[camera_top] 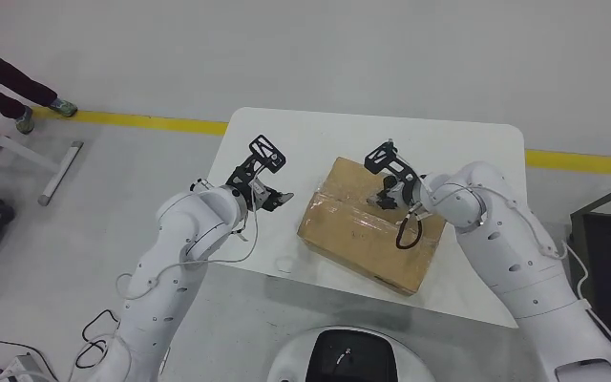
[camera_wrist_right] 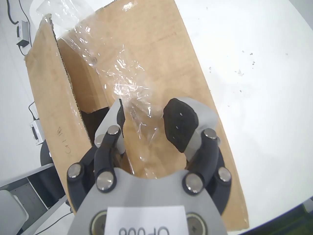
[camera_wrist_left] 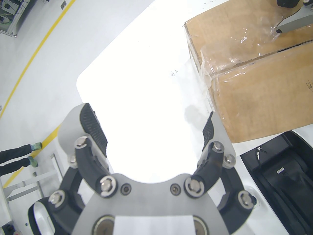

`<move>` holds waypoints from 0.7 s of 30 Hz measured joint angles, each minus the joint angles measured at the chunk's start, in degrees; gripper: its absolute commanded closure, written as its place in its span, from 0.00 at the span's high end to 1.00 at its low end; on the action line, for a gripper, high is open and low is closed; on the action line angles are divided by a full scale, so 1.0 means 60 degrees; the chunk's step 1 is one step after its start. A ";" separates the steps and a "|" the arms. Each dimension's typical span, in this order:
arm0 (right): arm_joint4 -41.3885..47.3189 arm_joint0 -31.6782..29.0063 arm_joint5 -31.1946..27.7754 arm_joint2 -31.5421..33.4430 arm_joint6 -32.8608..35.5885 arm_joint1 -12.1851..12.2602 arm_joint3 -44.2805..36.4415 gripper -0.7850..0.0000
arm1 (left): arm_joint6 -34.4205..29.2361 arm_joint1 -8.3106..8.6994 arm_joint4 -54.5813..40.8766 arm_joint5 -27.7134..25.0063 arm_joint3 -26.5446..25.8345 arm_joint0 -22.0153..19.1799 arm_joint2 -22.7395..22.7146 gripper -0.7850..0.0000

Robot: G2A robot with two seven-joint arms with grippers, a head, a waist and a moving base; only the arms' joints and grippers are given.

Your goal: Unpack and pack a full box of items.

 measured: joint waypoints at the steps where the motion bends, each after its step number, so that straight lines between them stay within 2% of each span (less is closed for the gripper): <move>1: -0.0091 -0.0014 0.0013 -0.0001 0.0046 0.0013 -0.0064 0.80 | 0.0000 0.0000 0.0000 0.0000 0.0000 0.0000 0.0000 1.00; 7: -0.0443 -0.0078 0.0018 -0.0017 0.0230 0.0056 -0.0354 0.82 | 0.0000 0.0000 0.0000 0.0000 0.0000 0.0000 0.0000 1.00; 12: -0.0691 -0.0064 0.0013 -0.0149 0.0405 0.0038 -0.0384 0.78 | 0.0000 0.0000 0.0000 0.0000 0.0000 0.0000 0.0000 1.00; 16: -0.0854 -0.0015 0.0053 -0.0249 0.0395 0.0001 -0.0290 0.69 | 0.0000 0.0000 0.0000 0.0000 0.0000 0.0000 0.0000 1.00; 21: -0.0927 0.0068 0.0078 -0.0345 0.0288 -0.0064 -0.0068 0.53 | 0.0000 0.0000 0.0000 0.0000 0.0000 0.0000 0.0000 1.00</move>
